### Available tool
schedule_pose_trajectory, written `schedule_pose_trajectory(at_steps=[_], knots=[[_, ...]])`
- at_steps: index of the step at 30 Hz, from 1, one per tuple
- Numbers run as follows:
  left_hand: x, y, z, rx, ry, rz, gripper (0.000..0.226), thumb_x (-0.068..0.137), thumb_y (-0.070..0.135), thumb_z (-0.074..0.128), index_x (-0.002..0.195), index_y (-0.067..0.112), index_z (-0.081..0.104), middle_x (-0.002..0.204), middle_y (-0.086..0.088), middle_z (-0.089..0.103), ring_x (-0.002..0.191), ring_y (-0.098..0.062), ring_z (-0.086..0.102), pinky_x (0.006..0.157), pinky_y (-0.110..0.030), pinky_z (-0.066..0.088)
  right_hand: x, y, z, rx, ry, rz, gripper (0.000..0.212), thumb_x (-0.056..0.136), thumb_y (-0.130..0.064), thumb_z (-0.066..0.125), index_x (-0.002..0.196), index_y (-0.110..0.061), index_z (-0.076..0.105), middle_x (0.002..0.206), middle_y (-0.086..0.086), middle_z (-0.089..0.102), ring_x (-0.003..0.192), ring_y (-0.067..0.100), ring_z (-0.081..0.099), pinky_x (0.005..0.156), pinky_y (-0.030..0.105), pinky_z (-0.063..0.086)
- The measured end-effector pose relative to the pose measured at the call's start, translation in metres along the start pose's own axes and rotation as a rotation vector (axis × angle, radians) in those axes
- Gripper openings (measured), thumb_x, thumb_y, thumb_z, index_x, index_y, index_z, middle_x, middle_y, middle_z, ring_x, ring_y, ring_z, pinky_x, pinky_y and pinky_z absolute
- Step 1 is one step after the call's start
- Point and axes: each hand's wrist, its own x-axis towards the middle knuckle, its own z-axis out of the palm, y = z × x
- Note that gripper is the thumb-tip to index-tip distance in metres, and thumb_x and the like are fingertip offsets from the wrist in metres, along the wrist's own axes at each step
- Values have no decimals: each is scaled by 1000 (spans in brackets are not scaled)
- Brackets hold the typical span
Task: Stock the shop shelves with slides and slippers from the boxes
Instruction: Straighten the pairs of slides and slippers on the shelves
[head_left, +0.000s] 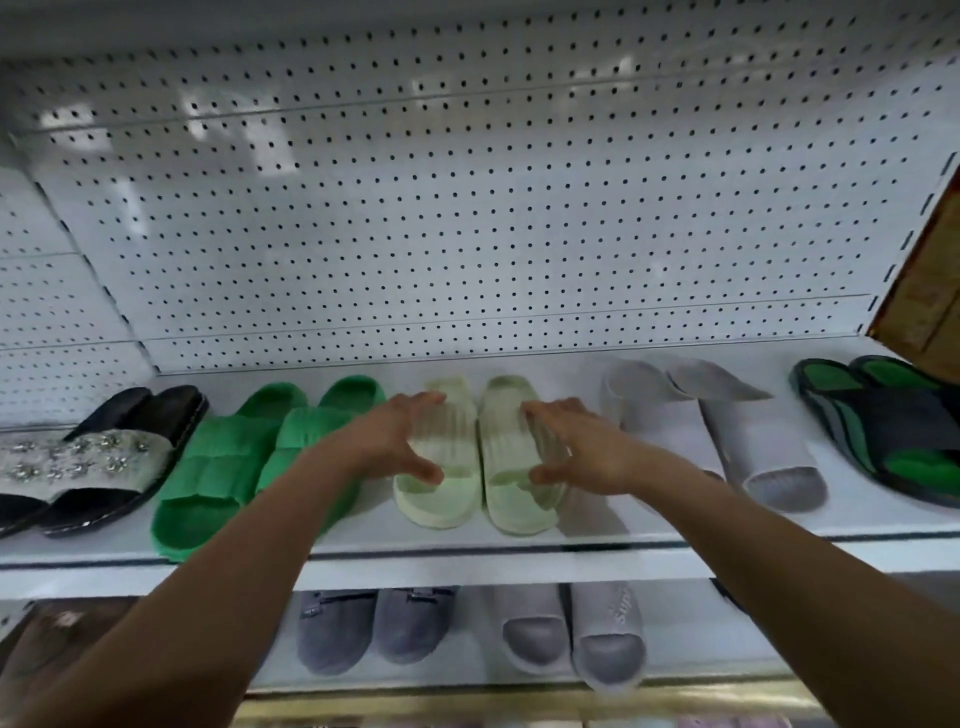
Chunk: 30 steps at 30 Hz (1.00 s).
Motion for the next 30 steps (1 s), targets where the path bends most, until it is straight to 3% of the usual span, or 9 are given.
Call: schedule_pose_trajectory(at_steps=[4, 10, 17, 21, 30], knots=[[7, -8, 0, 24, 21, 86, 99, 72, 24, 85, 151, 35, 25, 148, -3, 38, 126, -20, 43, 101, -27, 35, 7, 3, 4, -31, 12, 57, 93, 80, -33, 73, 152, -23, 15, 149, 11, 25, 132, 36, 35, 111, 42, 31], [15, -8, 1, 38, 36, 185, 96, 69, 29, 86, 147, 37, 30, 137, 2, 47, 103, -14, 45, 89, -27, 39, 5, 11, -3, 119, 91, 105, 95, 68, -16, 83, 147, -25, 32, 141, 4, 36, 124, 25, 46, 106, 39, 40], [17, -15, 1, 39, 29, 230, 97, 70, 30, 85, 149, 36, 29, 137, 2, 47, 108, -15, 48, 94, -32, 43, 7, 5, -1, 140, 112, 144, 91, 70, -10, 81, 145, -29, 34, 141, 1, 35, 119, 23, 47, 92, 29, 43], [20, -17, -1, 62, 19, 255, 97, 70, 31, 85, 149, 35, 29, 137, 1, 47, 104, -15, 46, 91, -30, 42, 7, 3, 0, 118, 127, 156, 91, 70, -9, 81, 145, -30, 34, 141, 0, 36, 107, 13, 45, 85, 23, 39], [21, -17, 4, 115, 6, 256, 101, 73, 32, 82, 153, 33, 20, 147, -3, 39, 127, -22, 44, 103, -33, 39, 7, 3, 4, 101, 139, 171, 91, 70, -8, 81, 145, -30, 33, 141, 2, 36, 108, 16, 46, 88, 25, 39]])
